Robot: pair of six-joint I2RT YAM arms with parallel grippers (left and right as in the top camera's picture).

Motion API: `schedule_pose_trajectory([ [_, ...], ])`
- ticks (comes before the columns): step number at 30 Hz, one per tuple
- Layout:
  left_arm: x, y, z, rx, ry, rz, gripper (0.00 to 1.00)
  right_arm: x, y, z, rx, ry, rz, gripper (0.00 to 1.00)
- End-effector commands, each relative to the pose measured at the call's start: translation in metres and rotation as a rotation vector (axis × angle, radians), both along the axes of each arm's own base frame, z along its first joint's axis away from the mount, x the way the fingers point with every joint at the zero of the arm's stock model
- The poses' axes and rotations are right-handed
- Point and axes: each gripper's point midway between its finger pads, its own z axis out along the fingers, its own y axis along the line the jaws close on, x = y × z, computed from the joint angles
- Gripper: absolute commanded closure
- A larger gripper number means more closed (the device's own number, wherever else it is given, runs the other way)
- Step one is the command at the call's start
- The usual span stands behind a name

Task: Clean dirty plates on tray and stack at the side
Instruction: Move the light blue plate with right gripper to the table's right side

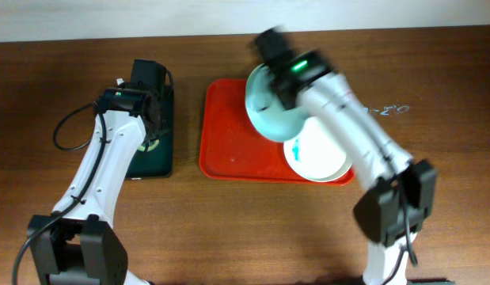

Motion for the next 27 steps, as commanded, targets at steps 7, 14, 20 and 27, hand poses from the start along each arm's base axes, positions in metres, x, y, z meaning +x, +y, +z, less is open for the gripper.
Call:
schedule_pose_trajectory([
  [7,0.001,0.001,0.007,-0.006,-0.022,0.012,1.0,0.0,-0.264,-0.105,0.981,0.189,-0.613,0.96],
  [14,0.004,0.001,0.008,-0.009,-0.037,0.012,1.0,-0.035,-0.36,-0.152,0.802,0.135,-0.817,0.28],
  [20,0.004,0.0,0.008,-0.012,-0.037,0.011,1.0,-0.003,-0.339,-0.054,0.893,-0.024,-0.764,0.21],
  [27,0.004,-0.009,0.005,-0.066,-0.032,-0.005,1.0,0.071,-0.116,-0.029,0.716,0.026,-0.085,0.22],
])
